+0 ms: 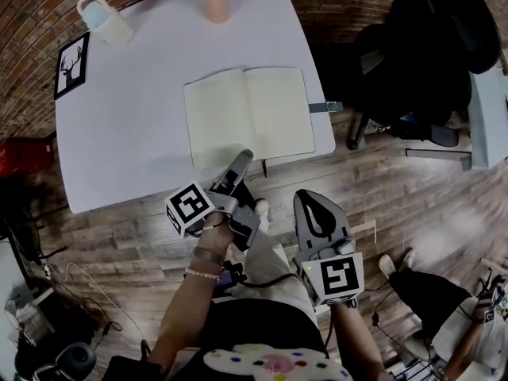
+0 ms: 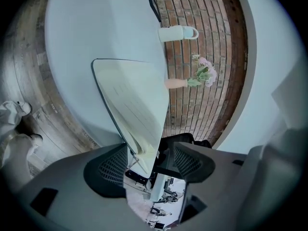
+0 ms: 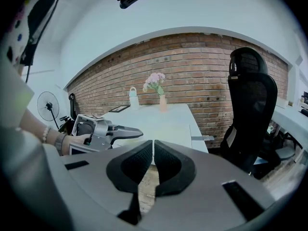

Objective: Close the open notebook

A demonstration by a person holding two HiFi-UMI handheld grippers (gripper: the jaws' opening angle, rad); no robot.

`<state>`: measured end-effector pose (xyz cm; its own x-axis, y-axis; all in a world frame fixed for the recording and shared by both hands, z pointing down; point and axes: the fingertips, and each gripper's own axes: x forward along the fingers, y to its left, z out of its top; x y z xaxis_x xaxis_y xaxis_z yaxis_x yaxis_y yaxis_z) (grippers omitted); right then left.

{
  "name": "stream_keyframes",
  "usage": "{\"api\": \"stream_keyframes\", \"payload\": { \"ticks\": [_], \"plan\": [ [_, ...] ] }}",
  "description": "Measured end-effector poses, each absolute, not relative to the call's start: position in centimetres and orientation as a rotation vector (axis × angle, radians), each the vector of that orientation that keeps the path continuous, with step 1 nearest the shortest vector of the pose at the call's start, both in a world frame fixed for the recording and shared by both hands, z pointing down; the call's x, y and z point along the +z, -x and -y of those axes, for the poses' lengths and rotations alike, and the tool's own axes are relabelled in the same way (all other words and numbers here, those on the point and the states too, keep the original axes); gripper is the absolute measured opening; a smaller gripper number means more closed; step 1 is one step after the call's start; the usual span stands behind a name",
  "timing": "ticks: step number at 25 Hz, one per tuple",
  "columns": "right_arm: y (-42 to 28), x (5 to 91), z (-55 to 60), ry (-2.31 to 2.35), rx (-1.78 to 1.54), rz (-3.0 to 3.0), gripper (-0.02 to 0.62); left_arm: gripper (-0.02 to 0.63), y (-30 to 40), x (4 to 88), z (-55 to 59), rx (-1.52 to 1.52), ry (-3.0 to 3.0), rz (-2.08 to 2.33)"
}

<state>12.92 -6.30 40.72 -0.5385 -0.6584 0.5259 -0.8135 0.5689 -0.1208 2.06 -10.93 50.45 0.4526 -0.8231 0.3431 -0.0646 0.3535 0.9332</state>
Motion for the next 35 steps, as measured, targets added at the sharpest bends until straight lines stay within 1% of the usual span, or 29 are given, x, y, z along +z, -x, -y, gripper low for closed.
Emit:
{"api": "stream_keyframes", "payload": {
  "ticks": [3,5,6,7,9,12,21,23,24,25,26,30,35],
  "plan": [
    [-12.3,40.4,6.8,-1.185,0.477,2.412,0.037,0.296,-2.0,50.7,10.6,-0.596,-1.13,1.0],
    [-12.1,40.5,6.8,-1.169,0.449,2.415,0.037,0.264,-2.1,50.9,10.4,-0.582,-1.142,1.001],
    [-12.1,40.6,6.8,-1.16,0.438,2.411,0.037,0.236,-2.1,50.9,10.4,-0.581,-1.152,0.999],
    [-12.0,40.8,6.8,-1.152,0.43,2.407,0.037,0.162,-2.1,50.9,10.4,-0.572,-1.164,1.0],
    [-11.9,41.2,6.9,-1.131,0.406,2.397,0.037,0.116,-2.1,51.0,10.5,-0.535,-1.19,1.01],
    [-11.6,42.1,6.9,-1.074,0.317,2.367,0.037,0.075,-2.4,50.9,10.6,-0.505,-1.223,1.01],
    [-8.5,44.1,8.4,-0.95,0.133,2.326,0.04,0.069,-2.5,50.1,9.3,-0.388,-1.345,0.958],
    [-7.7,44.7,8.6,-0.936,0.113,2.331,0.043,0.049,-2.2,49.8,8.8,-0.347,-1.38,0.967],
    [-7.3,45.2,8.6,-0.921,0.098,2.328,0.058,0.04,-1.9,49.5,8.5,-0.328,-1.398,0.972],
    [-6.9,45.7,8.6,-0.897,0.076,2.32,0.1,0.032,-1.6,49.3,8.2,-0.311,-1.418,0.977],
    [-6.6,46.2,8.6,-0.868,0.046,2.308,0.123,0.029,-1.3,49.0,8.0,-0.295,-1.438,0.983],
    [-5.8,47.8,8.9,-0.786,-0.131,2.225,0.156,0.023,0.2,47.8,7.2,-0.25,-1.507,1.025],
    [-4.8,49.4,9.3,-0.688,-0.369,2.106,0.181,0.018,2.5,46.1,6.8,-0.255,-1.554,1.076]
  ]
}}
